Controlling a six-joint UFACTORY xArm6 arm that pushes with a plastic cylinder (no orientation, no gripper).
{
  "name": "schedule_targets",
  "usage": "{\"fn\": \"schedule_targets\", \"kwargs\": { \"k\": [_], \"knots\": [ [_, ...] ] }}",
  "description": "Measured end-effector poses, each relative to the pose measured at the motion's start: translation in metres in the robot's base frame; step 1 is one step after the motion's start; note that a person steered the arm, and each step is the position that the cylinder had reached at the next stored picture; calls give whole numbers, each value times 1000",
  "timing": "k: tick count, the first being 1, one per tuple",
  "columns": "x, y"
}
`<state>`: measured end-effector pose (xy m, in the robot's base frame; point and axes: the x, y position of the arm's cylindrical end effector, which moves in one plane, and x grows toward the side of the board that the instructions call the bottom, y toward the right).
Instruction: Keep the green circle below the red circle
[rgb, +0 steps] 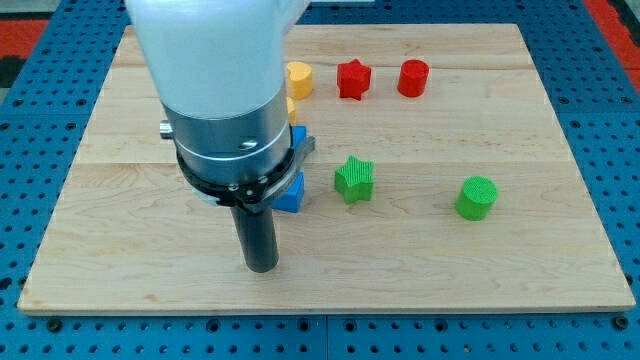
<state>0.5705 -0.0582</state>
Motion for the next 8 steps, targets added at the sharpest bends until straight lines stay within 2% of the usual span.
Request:
{"fn": "schedule_targets", "kwargs": {
  "k": [1,2,5,6,7,8],
  "knots": [
    [-3,118],
    [-12,211],
    [-110,205],
    [-103,221],
    [-86,288],
    [-111,296]
  ]
}}
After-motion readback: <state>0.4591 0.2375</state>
